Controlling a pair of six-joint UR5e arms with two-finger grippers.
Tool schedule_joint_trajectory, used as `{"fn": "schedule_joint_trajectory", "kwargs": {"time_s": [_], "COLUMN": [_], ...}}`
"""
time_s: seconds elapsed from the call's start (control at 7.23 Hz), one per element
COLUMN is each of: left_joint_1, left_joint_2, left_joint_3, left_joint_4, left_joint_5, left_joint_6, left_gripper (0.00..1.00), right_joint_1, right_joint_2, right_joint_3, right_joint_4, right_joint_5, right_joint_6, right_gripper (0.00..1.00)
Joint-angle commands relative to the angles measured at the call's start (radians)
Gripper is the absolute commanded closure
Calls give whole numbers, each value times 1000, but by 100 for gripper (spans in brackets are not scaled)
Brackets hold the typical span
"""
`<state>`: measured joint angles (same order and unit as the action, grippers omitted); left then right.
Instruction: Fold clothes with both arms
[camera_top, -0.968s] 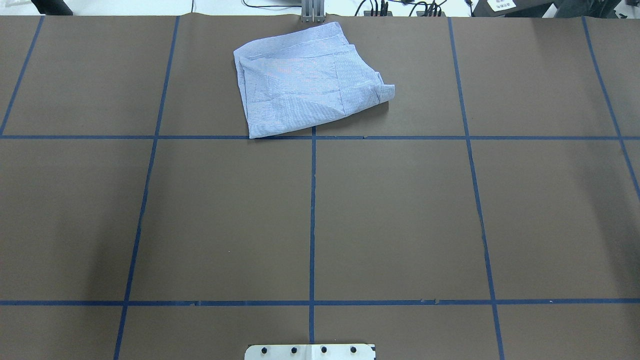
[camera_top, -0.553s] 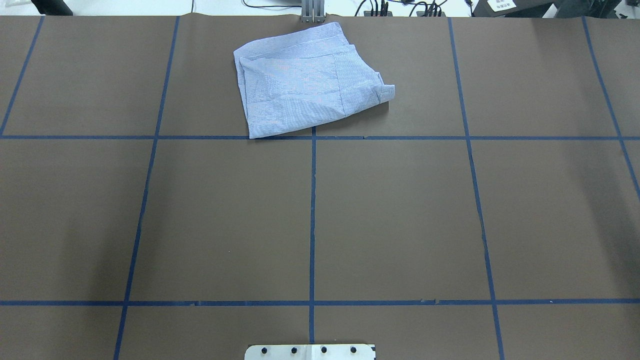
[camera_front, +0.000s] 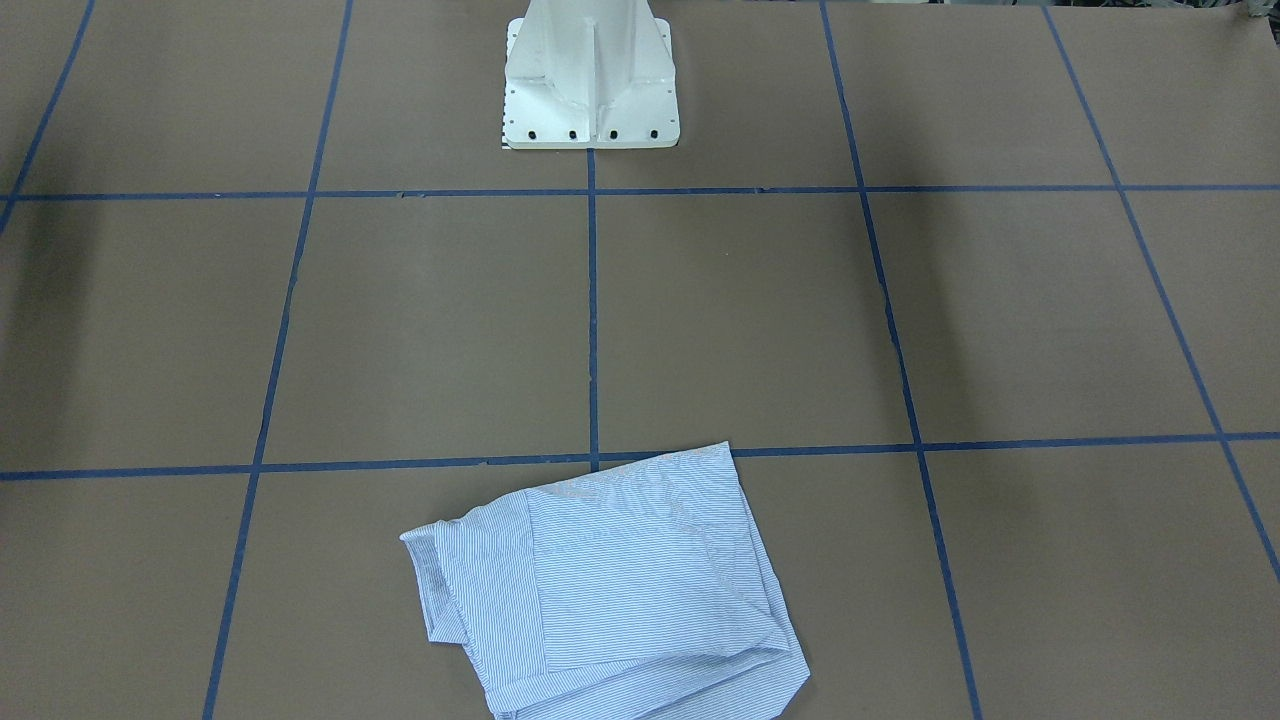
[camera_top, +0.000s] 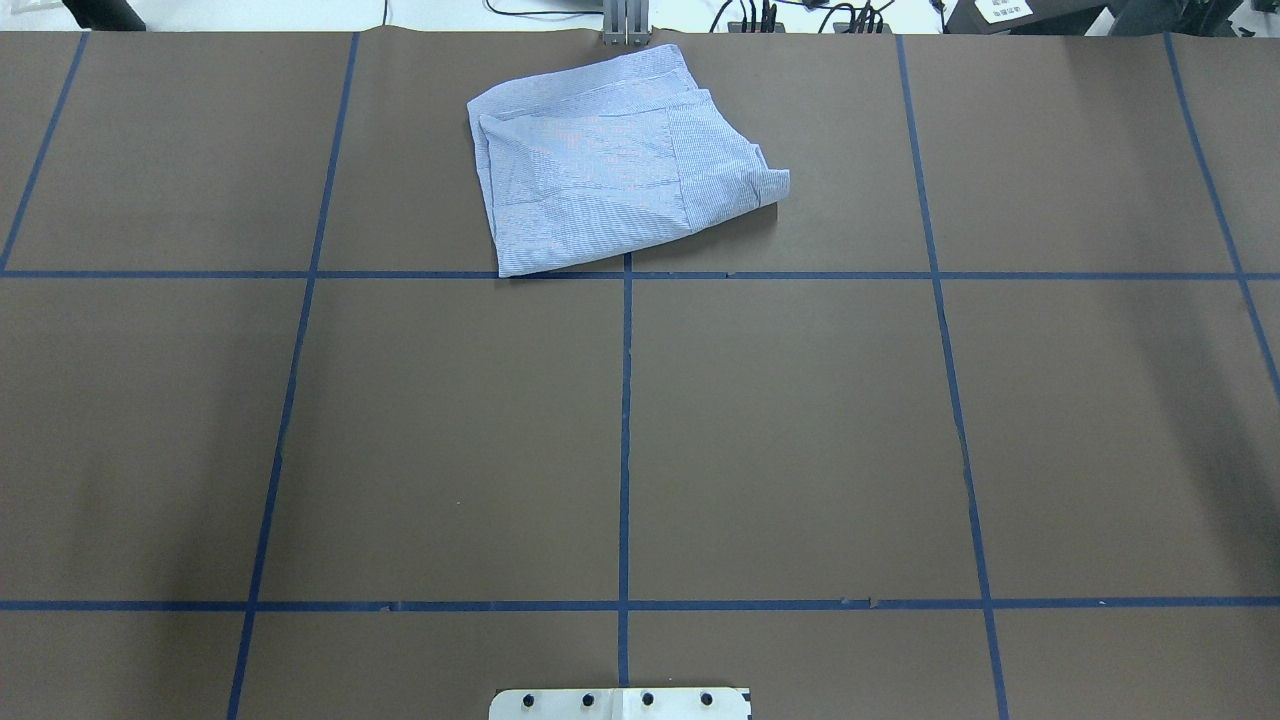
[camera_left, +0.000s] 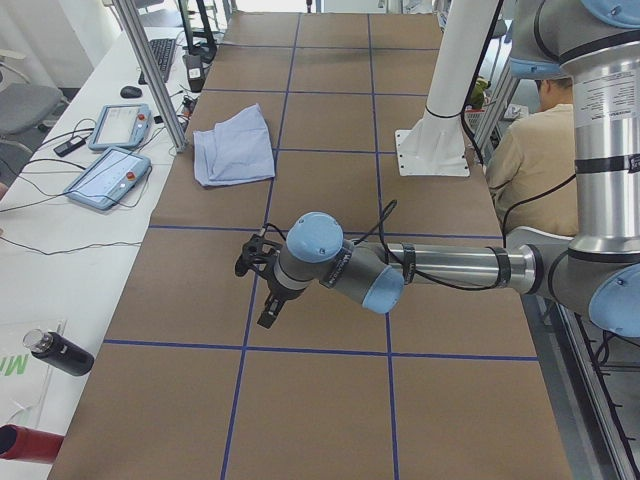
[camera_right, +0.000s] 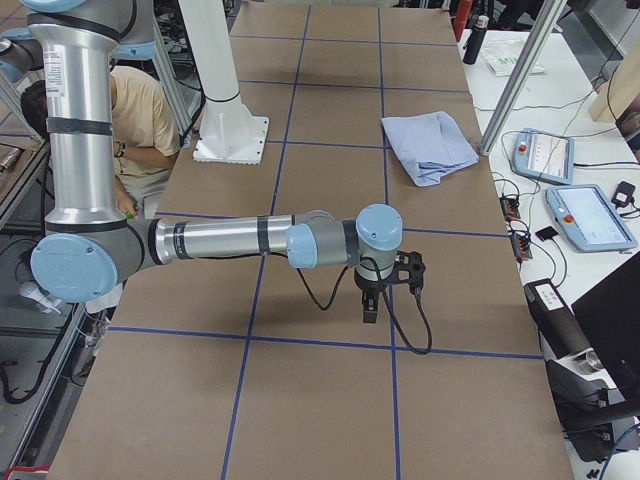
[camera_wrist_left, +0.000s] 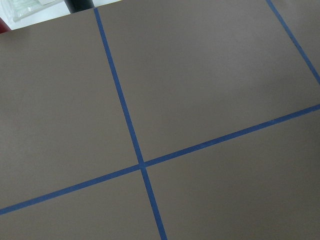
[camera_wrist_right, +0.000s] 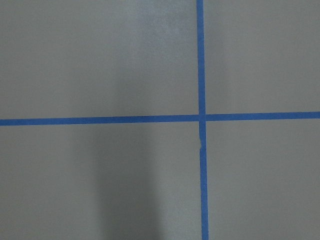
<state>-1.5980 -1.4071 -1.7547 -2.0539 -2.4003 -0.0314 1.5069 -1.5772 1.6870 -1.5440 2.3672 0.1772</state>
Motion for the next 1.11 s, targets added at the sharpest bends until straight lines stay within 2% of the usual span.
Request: {"fn": "schedule_joint_trajectory", "kwargs": {"time_s": [0.0,0.14,0.41,0.97], "left_joint_1": [3,6,10,12], "left_joint_2": [3,8,4,7], "left_joint_3": [-2,-2,-2,-3], "left_joint_4": [4,6,102,95], "left_joint_5": [4,4,4,0], "left_joint_6": [1,1,1,2], "left_gripper": [1,1,1,1], "right_joint_1": [-1,-2,-43,-74], "right_joint_2": [-36,-61,-108,-109], "right_joint_3": [23,49,121,111], "right_joint_4": [-14,-14,-14,-11], "right_joint_5": [0,-3,-13,-32], "right_joint_6": [-2,-10,-10,-10], "right_gripper": [0,0,0,0]}}
